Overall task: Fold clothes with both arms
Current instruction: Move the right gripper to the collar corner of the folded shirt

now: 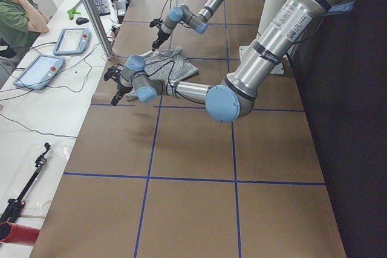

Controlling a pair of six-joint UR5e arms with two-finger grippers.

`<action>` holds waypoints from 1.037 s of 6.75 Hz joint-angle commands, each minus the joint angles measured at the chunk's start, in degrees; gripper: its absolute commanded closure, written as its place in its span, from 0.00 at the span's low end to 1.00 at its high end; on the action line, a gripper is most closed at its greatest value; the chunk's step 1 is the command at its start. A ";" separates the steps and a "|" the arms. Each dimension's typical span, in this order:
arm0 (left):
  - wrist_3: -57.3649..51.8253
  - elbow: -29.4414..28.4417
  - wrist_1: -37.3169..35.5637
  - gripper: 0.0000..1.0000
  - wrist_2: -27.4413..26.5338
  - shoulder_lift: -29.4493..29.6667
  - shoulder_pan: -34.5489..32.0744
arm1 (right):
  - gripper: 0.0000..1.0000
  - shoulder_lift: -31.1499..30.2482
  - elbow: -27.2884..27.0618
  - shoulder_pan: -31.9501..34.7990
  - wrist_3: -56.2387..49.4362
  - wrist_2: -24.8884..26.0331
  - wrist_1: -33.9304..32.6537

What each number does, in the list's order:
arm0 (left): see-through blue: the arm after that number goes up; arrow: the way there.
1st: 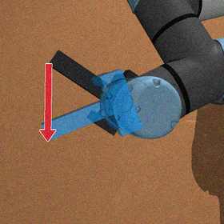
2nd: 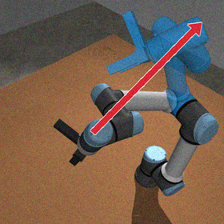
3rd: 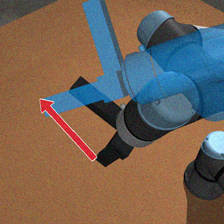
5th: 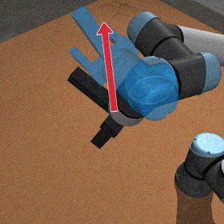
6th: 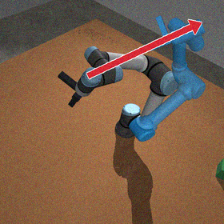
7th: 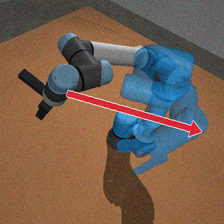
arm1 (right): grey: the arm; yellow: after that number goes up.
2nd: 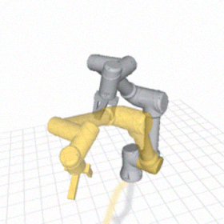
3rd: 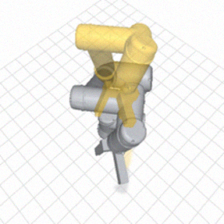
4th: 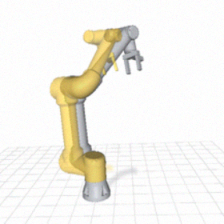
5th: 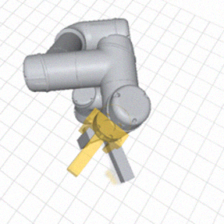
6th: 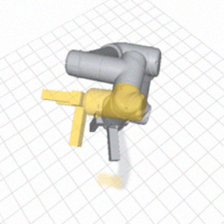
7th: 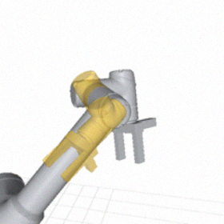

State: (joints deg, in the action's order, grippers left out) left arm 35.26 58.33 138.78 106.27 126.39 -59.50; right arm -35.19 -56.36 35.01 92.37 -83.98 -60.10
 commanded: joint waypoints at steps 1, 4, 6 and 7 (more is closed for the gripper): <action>-0.02 -0.06 0.00 0.00 -0.01 0.00 0.00 | 0.46 0.03 1.77 -0.30 0.00 0.48 1.99; -0.02 -0.06 0.00 0.00 -0.01 0.00 0.00 | 1.00 1.26 2.92 -0.39 0.18 0.84 3.24; 0.07 0.03 0.09 0.00 -0.01 0.00 0.00 | 1.00 1.26 2.05 -0.30 0.00 0.57 3.06; 0.07 0.29 0.09 0.00 -0.01 -0.35 0.00 | 1.00 0.39 -0.66 -0.21 -0.17 0.40 2.80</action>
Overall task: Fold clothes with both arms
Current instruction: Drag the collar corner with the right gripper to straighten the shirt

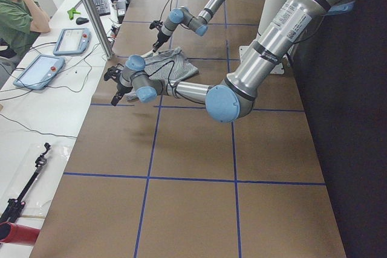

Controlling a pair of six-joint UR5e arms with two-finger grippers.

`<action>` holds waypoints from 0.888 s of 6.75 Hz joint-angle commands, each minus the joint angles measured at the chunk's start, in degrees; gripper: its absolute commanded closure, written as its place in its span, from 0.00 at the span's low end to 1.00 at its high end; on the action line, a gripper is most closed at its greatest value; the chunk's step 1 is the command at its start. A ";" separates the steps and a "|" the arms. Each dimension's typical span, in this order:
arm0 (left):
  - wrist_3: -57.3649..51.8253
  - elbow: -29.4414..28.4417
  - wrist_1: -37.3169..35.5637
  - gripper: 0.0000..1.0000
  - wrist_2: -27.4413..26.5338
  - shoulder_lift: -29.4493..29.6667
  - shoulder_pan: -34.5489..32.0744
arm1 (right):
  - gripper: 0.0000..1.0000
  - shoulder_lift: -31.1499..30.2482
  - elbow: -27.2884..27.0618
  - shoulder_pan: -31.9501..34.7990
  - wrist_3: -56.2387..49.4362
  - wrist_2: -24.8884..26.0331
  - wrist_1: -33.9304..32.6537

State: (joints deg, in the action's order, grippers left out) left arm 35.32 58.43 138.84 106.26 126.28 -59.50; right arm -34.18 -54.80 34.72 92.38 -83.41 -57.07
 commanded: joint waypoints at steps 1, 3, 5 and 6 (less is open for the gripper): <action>0.09 1.06 0.03 0.00 0.00 -0.33 0.00 | 1.00 -5.76 -9.29 0.08 -0.27 -0.70 -0.58; 0.18 1.33 0.03 0.00 0.00 -0.33 0.00 | 1.00 -19.29 -24.93 -0.96 -0.27 -0.71 -0.41; 0.18 2.21 0.03 0.00 0.00 -0.24 0.17 | 1.00 -27.91 -34.97 -4.47 0.17 1.48 -0.32; 0.27 2.65 0.03 0.00 0.00 -0.24 0.35 | 1.00 -31.09 -37.37 -6.05 0.34 3.06 -0.23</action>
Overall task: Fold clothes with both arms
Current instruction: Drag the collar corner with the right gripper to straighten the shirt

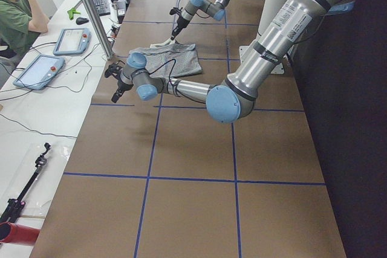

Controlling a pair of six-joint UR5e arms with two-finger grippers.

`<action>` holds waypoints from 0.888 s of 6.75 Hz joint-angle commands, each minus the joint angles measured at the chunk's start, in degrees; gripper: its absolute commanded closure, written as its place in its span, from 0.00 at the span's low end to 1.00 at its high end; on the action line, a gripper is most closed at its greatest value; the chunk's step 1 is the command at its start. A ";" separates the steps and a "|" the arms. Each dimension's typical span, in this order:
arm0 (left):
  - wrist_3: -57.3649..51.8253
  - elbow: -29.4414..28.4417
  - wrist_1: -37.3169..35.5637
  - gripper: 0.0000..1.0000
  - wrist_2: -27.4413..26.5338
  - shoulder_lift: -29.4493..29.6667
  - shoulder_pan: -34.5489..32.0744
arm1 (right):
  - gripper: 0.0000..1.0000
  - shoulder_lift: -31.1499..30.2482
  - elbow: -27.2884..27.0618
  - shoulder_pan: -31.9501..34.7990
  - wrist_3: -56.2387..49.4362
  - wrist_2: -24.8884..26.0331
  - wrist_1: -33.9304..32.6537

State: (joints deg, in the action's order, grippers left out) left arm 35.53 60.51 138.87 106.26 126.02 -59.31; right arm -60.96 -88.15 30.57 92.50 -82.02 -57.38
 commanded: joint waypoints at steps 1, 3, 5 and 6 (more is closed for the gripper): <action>0.06 0.66 0.00 0.00 0.00 -0.07 0.33 | 1.00 -5.39 -4.04 -2.96 0.40 3.17 0.07; 0.06 2.58 -0.09 0.00 0.00 -1.39 0.51 | 0.60 -5.49 -3.61 -3.76 -0.12 4.50 -0.01; 1.20 2.86 -0.09 0.00 0.09 -1.66 0.59 | 0.00 -5.40 -3.16 -3.16 -2.39 5.21 -0.10; 1.29 3.03 -0.09 0.00 0.09 -1.66 0.59 | 0.00 -4.70 -4.38 -2.11 -7.46 4.77 -4.10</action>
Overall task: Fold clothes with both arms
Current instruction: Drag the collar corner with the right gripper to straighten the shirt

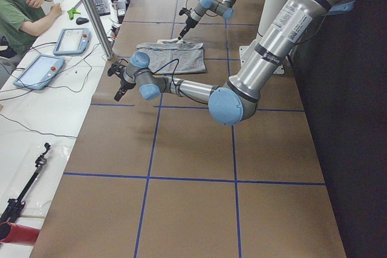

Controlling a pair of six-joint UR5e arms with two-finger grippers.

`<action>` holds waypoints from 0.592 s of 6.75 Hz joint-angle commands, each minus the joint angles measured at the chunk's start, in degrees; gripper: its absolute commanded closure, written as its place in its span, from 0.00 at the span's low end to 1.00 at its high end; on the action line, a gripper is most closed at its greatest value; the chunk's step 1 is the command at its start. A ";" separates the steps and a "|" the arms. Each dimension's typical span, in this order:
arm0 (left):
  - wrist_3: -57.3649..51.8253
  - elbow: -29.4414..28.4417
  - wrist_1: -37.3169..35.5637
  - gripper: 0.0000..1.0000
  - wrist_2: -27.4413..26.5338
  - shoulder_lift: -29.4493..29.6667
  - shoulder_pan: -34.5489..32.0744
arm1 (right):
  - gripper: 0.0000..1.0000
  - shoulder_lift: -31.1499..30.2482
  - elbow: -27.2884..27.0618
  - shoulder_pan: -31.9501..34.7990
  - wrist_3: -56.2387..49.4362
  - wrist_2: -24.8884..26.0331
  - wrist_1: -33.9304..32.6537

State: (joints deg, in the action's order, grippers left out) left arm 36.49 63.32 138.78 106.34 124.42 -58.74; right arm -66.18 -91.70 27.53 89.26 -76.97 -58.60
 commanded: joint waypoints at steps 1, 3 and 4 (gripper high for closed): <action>0.42 0.22 -0.09 0.00 0.01 -0.05 0.12 | 0.00 0.79 -5.38 0.86 -8.62 -0.90 -9.19; 0.42 0.22 -0.09 0.00 0.01 -0.14 0.12 | 0.00 4.19 -9.81 -2.01 -10.77 -1.87 -19.40; 0.42 0.31 -0.09 0.00 0.01 -0.14 0.12 | 0.00 4.65 -9.82 -4.39 -16.60 0.31 -20.58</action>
State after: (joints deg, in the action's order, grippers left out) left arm 36.91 63.57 138.70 106.35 124.29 -58.63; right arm -62.79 -100.85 25.73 77.72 -78.28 -76.16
